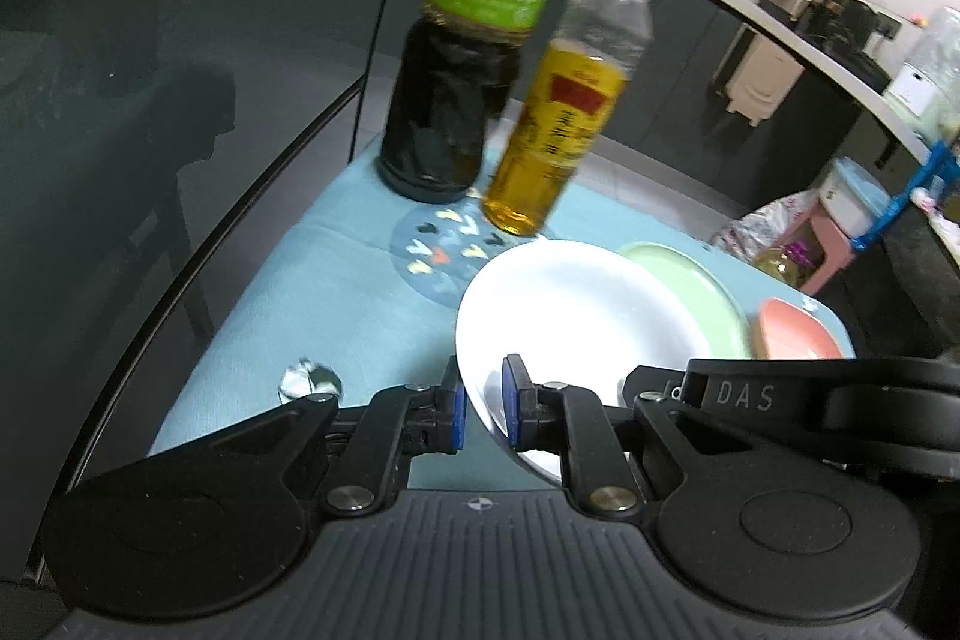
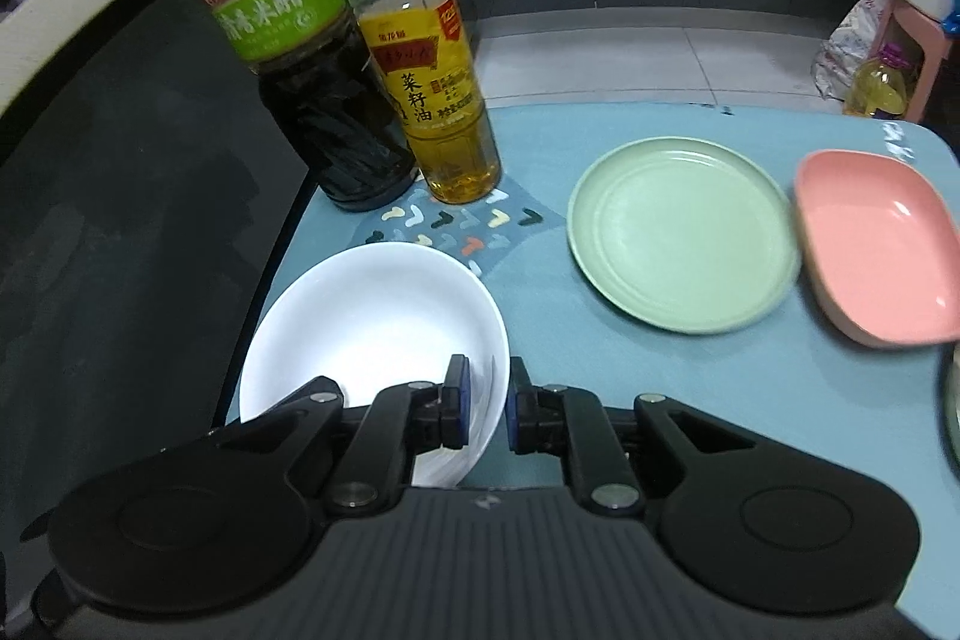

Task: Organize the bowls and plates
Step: 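Close both grippers on the white plate's rim, then lift the small white plate with both grippers and carry it over the black bowl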

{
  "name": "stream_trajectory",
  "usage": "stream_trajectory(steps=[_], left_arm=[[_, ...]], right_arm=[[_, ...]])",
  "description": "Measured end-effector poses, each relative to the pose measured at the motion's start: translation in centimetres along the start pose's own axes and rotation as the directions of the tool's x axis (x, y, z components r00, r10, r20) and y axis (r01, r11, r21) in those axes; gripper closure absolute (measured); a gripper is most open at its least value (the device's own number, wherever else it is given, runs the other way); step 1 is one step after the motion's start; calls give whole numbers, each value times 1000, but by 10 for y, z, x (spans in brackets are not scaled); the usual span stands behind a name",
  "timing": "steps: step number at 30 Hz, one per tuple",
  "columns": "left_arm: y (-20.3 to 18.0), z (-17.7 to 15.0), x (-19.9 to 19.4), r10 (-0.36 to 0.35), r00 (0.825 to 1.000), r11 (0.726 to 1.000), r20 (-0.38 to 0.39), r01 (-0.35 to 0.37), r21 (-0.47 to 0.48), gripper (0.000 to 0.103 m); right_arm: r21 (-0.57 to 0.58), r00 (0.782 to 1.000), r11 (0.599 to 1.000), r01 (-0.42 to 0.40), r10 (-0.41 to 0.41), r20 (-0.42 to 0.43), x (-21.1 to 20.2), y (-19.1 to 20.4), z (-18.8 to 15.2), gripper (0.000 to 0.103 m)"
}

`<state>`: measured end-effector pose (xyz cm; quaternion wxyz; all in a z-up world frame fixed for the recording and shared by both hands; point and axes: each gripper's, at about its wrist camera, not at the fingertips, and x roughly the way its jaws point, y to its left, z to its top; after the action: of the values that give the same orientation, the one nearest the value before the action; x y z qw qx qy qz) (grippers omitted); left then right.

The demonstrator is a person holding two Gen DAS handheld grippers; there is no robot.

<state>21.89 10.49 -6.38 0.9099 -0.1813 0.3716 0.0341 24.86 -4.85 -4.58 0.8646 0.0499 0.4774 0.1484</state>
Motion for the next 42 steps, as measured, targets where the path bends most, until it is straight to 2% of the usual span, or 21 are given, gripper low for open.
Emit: stream_trajectory(steps=[13,25,42], left_arm=[[-26,-58,-65,-52,998,997,-18,53,51,89],[-41,-95,-93,-58,997,991,-41,62,118,89],[-51,-132,-103,-64,993,980,-104,82,183,89]], right_arm=[[18,999,1000,-4,3,50,-75,-20,-67,88],[73,999,997,-19,16,42,-102,-42,-113,87],[106,1000,994,-3,0,31,-119,-59,-159,86]])
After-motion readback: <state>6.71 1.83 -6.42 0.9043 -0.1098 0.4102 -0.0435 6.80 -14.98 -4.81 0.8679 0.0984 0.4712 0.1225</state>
